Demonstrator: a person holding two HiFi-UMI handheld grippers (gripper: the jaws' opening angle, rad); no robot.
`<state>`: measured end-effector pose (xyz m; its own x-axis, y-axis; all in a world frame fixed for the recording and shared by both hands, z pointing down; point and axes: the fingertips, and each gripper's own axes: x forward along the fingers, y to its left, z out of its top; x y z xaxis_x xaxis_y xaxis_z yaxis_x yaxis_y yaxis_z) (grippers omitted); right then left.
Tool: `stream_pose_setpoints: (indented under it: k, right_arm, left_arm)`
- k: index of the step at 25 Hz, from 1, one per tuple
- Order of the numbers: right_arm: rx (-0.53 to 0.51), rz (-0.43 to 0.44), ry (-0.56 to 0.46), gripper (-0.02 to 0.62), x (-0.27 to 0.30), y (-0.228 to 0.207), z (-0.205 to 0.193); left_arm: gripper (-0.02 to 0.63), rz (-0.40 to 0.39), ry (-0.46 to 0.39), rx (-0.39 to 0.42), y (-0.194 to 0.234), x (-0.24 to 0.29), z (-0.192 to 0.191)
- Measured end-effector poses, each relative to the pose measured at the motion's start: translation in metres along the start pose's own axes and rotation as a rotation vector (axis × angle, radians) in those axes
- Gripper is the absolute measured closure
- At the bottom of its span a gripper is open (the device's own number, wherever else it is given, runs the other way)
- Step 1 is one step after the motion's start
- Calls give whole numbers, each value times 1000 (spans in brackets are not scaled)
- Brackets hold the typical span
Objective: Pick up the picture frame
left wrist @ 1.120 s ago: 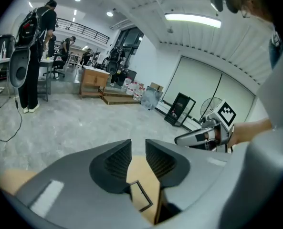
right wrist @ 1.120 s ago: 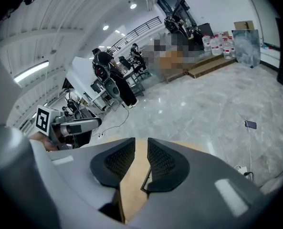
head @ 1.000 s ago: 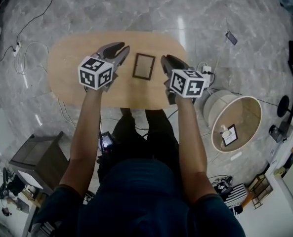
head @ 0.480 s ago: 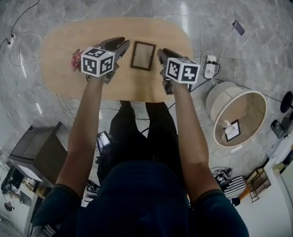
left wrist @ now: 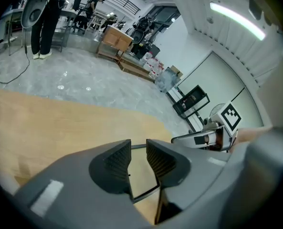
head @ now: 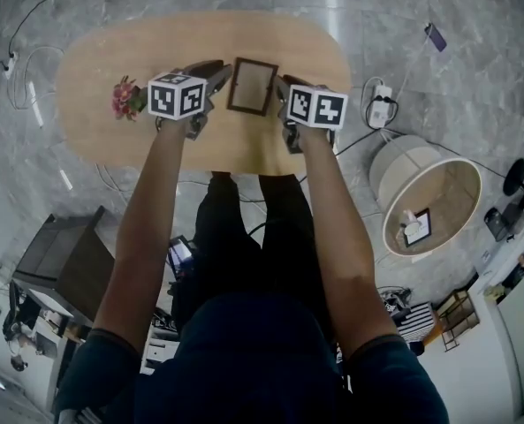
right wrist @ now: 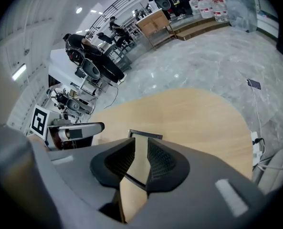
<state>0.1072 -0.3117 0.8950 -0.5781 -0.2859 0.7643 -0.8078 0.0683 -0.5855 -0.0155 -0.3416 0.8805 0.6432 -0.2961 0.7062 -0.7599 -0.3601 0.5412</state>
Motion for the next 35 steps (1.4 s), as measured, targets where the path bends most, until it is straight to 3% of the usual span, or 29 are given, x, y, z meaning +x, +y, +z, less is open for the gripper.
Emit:
stream_pose_setpoints:
  k: [13,19,23,25,30,35]
  right_arm:
    - [34,-24,132,529,52,-28,-38]
    - [31,-33,162,529,65,-31,-46]
    - [24,-45,178,529,72,-35,-51]
    - [27,-45,176,528,72,-36,-51]
    - [42,-61,167,528,69,-38,-50]
    - [3,-77,127,529,58,-29,-35]
  left_arm:
    - [488,17,128,-55,24,46,-58]
    - [477,29,180,-32,25,60,-71]
    - [489,86,231,-12,31,69,-83]
    - [538,113,231,-17,36,69,-83]
    - [549,115,246,-36,35,67,-83]
    - [551,116,206,-38,30,57,-69]
